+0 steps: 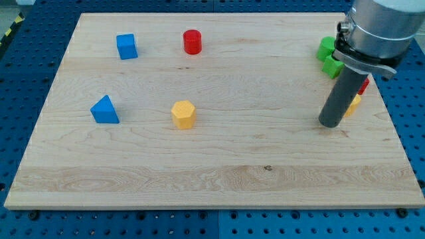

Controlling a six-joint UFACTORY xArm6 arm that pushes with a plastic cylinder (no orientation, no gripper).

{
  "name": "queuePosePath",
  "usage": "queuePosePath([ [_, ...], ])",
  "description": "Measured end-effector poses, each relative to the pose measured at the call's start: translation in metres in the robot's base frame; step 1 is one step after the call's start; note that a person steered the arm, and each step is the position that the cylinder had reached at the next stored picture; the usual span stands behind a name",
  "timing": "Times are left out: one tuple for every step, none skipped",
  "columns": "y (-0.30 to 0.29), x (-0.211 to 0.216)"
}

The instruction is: Move the yellow hexagon towards the center of the board

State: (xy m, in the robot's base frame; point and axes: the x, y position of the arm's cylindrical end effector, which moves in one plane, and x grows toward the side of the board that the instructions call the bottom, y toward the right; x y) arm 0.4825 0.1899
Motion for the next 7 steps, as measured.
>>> queuePosePath([
  [0.024, -0.008],
  [0.049, -0.008],
  [0.044, 0.008],
  [-0.009, 0.009],
  [-0.091, -0.005],
  [-0.183, -0.035],
  [-0.252, -0.043],
])
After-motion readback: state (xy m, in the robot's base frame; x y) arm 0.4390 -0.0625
